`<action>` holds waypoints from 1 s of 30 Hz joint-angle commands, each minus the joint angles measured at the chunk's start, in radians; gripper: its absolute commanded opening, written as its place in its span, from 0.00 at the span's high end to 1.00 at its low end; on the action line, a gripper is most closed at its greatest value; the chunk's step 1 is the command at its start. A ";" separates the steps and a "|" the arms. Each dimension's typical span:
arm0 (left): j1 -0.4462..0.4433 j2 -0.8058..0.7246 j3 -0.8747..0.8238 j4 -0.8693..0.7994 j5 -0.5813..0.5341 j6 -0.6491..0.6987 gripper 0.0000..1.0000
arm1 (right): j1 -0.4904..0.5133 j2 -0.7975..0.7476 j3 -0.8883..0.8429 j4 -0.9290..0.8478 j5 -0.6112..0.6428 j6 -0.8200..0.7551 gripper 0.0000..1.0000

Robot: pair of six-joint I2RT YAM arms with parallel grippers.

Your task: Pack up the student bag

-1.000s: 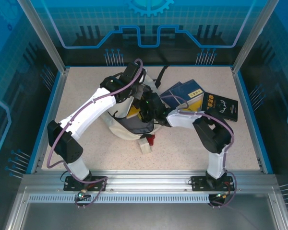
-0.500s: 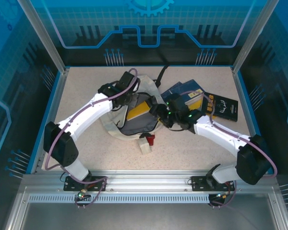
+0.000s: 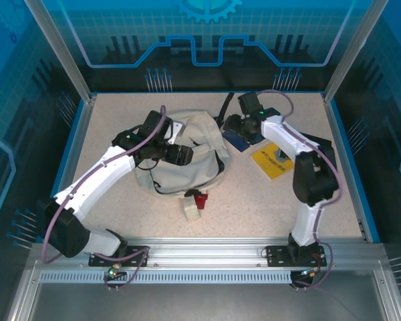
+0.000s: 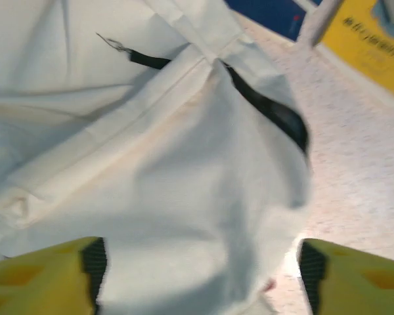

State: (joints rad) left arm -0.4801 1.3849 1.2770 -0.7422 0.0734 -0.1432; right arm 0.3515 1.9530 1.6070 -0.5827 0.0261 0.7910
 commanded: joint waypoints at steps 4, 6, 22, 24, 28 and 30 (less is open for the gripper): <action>0.037 -0.065 -0.023 0.076 0.111 -0.121 0.07 | -0.008 0.247 0.267 -0.141 -0.004 -0.074 0.32; 0.053 -0.063 -0.025 0.084 0.105 -0.162 0.06 | -0.008 0.322 0.345 -0.178 0.001 -0.082 0.33; 0.089 -0.010 -0.048 0.109 0.105 -0.243 0.06 | -0.042 0.314 0.147 -0.256 -0.022 -0.166 0.34; 0.090 -0.009 -0.048 0.111 0.107 -0.248 0.06 | -0.049 0.261 0.051 -0.237 -0.029 -0.182 0.34; 0.090 0.010 -0.043 0.122 0.127 -0.265 0.06 | -0.046 0.134 -0.152 -0.186 -0.095 -0.179 0.35; 0.089 0.026 -0.040 0.129 0.140 -0.281 0.07 | -0.028 0.067 -0.245 -0.161 -0.101 -0.163 0.35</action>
State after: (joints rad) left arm -0.3981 1.3861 1.2385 -0.6395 0.1719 -0.3874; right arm 0.3180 2.0521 1.4811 -0.6632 -0.0357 0.6235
